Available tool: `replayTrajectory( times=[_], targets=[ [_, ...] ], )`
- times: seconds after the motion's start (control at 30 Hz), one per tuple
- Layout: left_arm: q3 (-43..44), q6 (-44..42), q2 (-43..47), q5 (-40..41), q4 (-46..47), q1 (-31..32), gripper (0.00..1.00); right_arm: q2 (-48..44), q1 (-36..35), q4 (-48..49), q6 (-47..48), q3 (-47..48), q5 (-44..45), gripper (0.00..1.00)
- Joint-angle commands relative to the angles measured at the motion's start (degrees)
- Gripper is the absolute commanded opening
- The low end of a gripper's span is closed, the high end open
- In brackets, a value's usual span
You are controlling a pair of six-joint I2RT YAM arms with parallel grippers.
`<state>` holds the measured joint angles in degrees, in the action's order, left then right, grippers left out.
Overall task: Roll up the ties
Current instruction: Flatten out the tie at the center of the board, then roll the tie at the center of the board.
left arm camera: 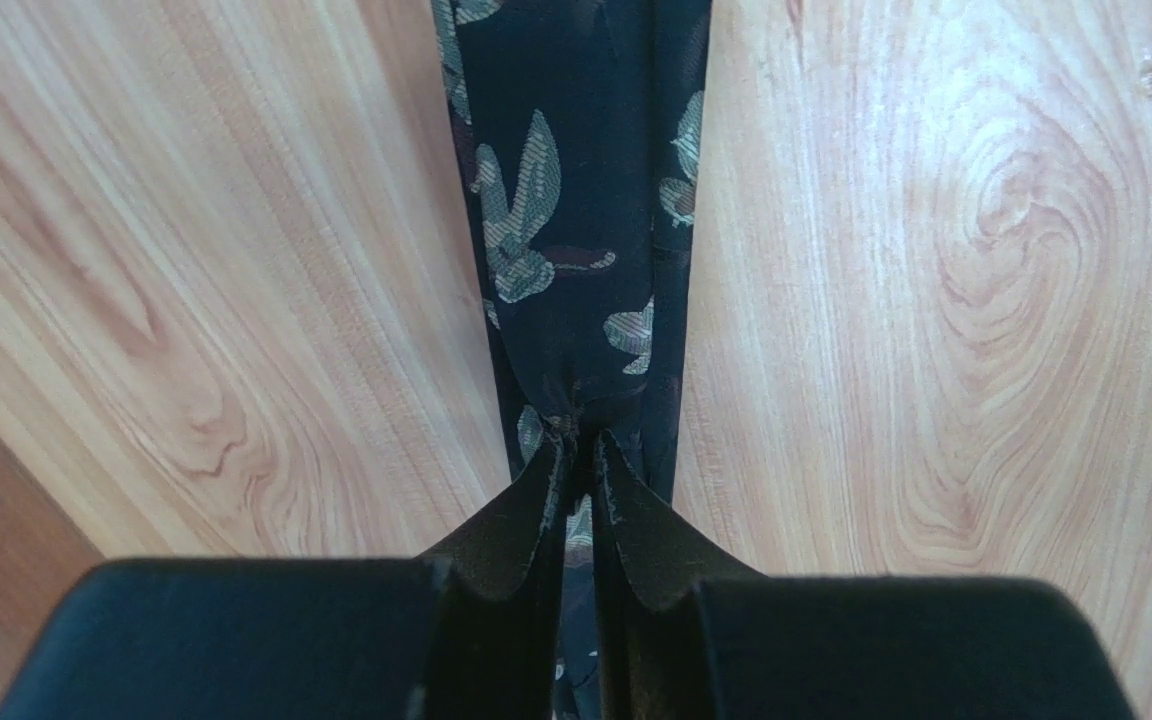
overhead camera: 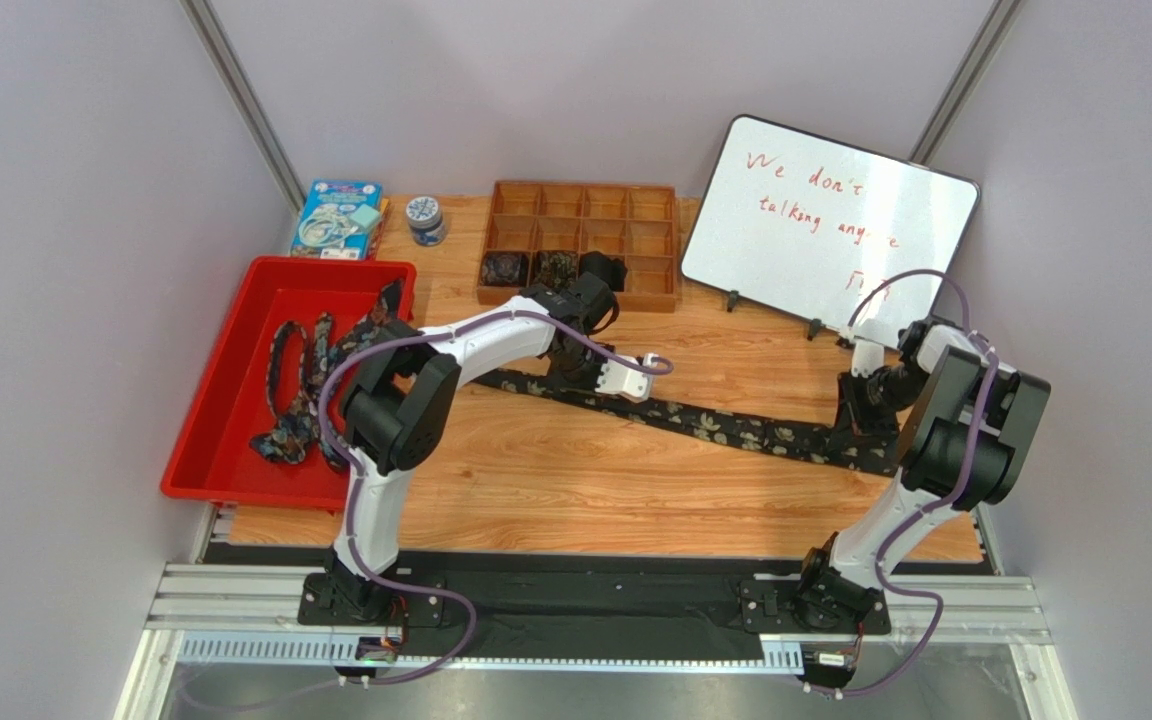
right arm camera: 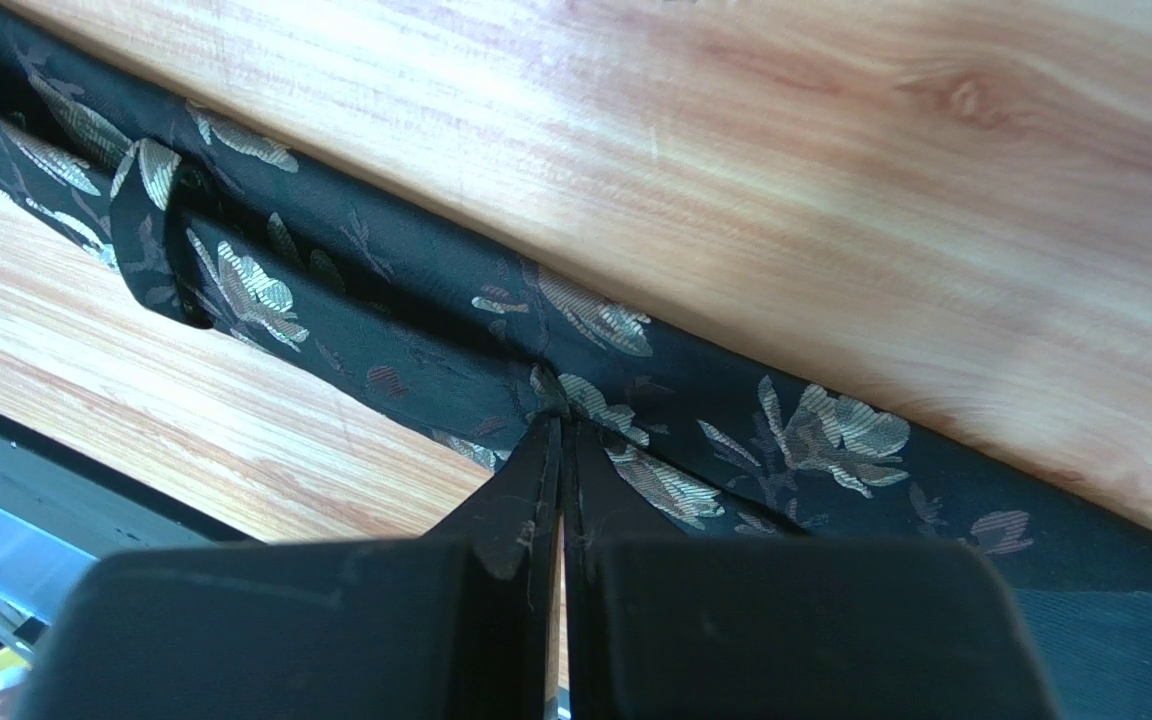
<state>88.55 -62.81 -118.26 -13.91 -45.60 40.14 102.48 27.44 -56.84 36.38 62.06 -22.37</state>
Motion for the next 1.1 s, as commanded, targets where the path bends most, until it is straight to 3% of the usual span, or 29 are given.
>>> replayTrajectory(
  times=[0.0, 0.13, 0.33, 0.43, 0.5, 0.67, 0.93, 1.03, 1.07],
  targets=[
    [2.23, -1.45, -1.09, -1.99, -3.95, 0.03, 0.17, 2.28, 0.07, 2.96, 1.76, 3.24, 3.56, 0.0],
    [3.99, 1.19, -0.4, -4.98, -8.26, -0.06, 0.37, 3.25, 0.07, 3.05, 2.99, 5.61, 3.91, 0.0],
    [1.19, 6.99, 7.42, -11.66, -10.03, -4.1, 0.62, 5.01, -0.02, 6.04, 9.13, 7.37, 8.3, 0.0],
    [-1.62, 8.05, 10.41, -11.67, -8.98, -8.05, 0.69, 4.84, -0.2, 4.99, 10.46, 9.04, 8.4, 0.1],
    [-4.17, 7.44, 10.85, -9.57, -7.31, -10.78, 0.71, 4.05, -0.11, 3.15, 11.08, 10.26, 7.61, 0.25],
    [-8.04, 3.67, 9.45, -5.25, -3.7, -15.35, 0.71, -1.3, -0.2, -1.34, 12.66, 11.67, 4.45, 0.48],
    [-8.75, 2.25, 7.61, -4.9, -3.0, -16.06, 0.74, -10.27, -2.47, -8.55, 13.89, 12.12, -2.85, 0.66],
    [-8.22, 2.51, 7.16, -3.93, -3.0, -16.15, 0.64, -14.31, -6.86, -6.19, 14.59, 9.58, -2.77, 0.67],
    [-8.31, 2.43, 7.08, -3.06, -3.43, -16.15, 0.55, -15.19, -8.18, -4.7, 15.03, 8.35, -2.68, 0.67]
  ],
)
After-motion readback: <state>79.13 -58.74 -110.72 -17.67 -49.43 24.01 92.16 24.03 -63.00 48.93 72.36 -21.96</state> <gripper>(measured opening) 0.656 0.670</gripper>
